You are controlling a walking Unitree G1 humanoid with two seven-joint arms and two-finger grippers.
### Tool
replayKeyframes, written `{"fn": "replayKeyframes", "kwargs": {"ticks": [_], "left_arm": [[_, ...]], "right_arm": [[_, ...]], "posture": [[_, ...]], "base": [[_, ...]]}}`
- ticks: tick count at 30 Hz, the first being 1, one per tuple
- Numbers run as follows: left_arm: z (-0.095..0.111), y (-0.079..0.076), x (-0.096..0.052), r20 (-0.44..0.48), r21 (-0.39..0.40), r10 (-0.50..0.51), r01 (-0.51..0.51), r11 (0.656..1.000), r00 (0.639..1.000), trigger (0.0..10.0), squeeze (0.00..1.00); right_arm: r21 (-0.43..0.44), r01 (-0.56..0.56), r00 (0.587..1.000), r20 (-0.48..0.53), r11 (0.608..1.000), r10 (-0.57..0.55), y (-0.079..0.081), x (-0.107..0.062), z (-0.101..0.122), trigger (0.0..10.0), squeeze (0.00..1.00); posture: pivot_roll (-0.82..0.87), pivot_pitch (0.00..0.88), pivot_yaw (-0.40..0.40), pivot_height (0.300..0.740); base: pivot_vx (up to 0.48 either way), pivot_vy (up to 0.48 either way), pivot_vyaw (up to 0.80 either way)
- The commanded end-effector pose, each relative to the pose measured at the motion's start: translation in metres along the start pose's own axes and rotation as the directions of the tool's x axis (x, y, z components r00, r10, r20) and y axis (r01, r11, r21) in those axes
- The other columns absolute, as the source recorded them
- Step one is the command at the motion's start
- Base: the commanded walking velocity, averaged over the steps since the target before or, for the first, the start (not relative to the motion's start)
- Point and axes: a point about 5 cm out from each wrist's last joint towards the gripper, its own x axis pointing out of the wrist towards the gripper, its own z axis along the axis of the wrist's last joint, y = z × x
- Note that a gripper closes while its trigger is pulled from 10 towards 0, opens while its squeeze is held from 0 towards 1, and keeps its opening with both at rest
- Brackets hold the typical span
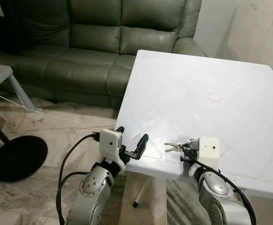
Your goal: Hang keys on a hook
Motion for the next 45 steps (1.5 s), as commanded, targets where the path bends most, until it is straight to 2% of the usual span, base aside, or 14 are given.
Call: {"fn": "replayKeyframes", "kwargs": {"ticks": [1,2,3,4,5,7,23,27,31,40,41,42,43,45], "left_arm": [[0.002,-0.005,0.001,0.013,-0.018,0.0,0.001,1.0,1.0,10.0,0.0],[0.002,-0.005,0.001,0.012,-0.019,-0.001,0.001,1.0,1.0,10.0,0.0],[0.002,-0.005,0.001,0.012,-0.019,-0.001,0.001,1.0,1.0,10.0,0.0],[0.002,-0.005,0.001,0.012,-0.019,-0.002,0.002,1.0,1.0,10.0,0.0],[0.002,-0.006,0.001,0.011,-0.019,-0.002,0.003,1.0,1.0,10.0,0.0],[0.002,-0.006,0.002,0.01,-0.02,-0.003,0.004,1.0,1.0,10.0,0.0],[0.003,-0.006,0.003,0.011,-0.016,-0.008,0.008,1.0,1.0,10.0,0.0],[0.004,-0.006,0.004,0.013,-0.013,-0.005,0.005,1.0,1.0,10.0,0.0],[0.007,-0.002,0.007,0.025,-0.016,0.016,-0.016,1.0,1.0,10.0,0.0],[0.013,0.012,0.012,0.045,0.001,0.064,-0.064,0.998,0.997,10.0,0.0],[0.016,0.018,0.013,0.051,0.001,0.083,-0.083,0.997,0.995,10.0,0.0],[0.018,0.024,0.013,0.057,0.0,0.104,-0.104,0.995,0.993,10.0,0.0],[0.021,0.03,0.014,0.067,0.017,0.121,-0.123,0.992,0.99,10.0,0.0],[0.025,0.037,0.013,0.083,0.016,0.147,-0.148,0.989,0.986,10.0,0.0]], "right_arm": [[-0.002,0.044,0.999,-0.019,0.999,-0.044,-0.006,0.002,-0.004,7.5,0.0],[-0.002,0.052,0.999,-0.015,0.999,-0.052,-0.007,0.003,-0.004,6.5,0.0],[-0.002,0.052,0.999,-0.015,0.999,-0.052,-0.007,0.003,-0.004,6.5,0.0],[-0.004,0.068,0.998,-0.009,0.998,-0.068,-0.008,0.003,-0.004,4.2,0.0],[-0.003,0.082,0.997,-0.006,0.997,-0.082,-0.01,0.004,-0.004,0.8,0.0],[-0.003,0.09,0.996,-0.004,0.996,-0.09,-0.011,0.005,-0.004,0.0,0.0],[0.007,0.149,0.986,0.074,0.989,-0.149,-0.016,0.007,0.001,0.0,0.0],[0.06,0.144,0.984,0.101,0.988,-0.149,-0.016,0.007,0.007,0.0,0.0],[0.027,0.087,0.953,0.29,0.996,-0.092,-0.009,0.001,0.026,0.0,0.0],[-0.052,0.125,0.895,0.436,0.991,-0.09,-0.01,-0.002,0.032,0.0,0.0],[-0.049,0.133,0.891,0.444,0.99,-0.098,-0.014,-0.002,0.03,3.4,0.0],[-0.042,0.142,0.888,0.446,0.989,-0.109,-0.018,-0.002,0.028,3.4,0.0],[-0.036,0.113,0.867,0.492,0.993,-0.08,-0.02,-0.006,0.029,10.0,0.0],[-0.044,0.1,0.851,0.522,0.994,-0.063,-0.022,-0.009,0.031,10.0,0.0]], "posture": [[-0.04,0.064,-0.062,0.74],[-0.04,0.064,-0.061,0.74],[-0.04,0.064,-0.061,0.74],[-0.04,0.062,-0.06,0.74],[-0.04,0.062,-0.06,0.74],[-0.04,0.06,-0.06,0.74],[-0.04,0.053,-0.055,0.74],[-0.04,0.054,-0.054,0.74],[-0.04,0.055,-0.055,0.74],[-0.04,0.056,-0.062,0.74],[-0.04,0.056,-0.063,0.74],[-0.04,0.056,-0.063,0.74],[-0.04,0.056,-0.065,0.74],[-0.03,0.055,-0.065,0.74]], "base": [[0.0,0.0,0.0],[0.0,0.0,0.0],[0.0,0.0,0.0],[0.0,0.0,0.0],[0.0,0.0,0.0],[0.0,0.0,0.0],[0.0,0.0,0.0],[0.0,0.0,0.0],[0.0,0.0,0.0],[0.0,0.0,0.0],[0.0,0.0,0.0],[0.0,0.0,0.0],[0.0,0.0,0.0],[0.0,0.0,0.0]]}}
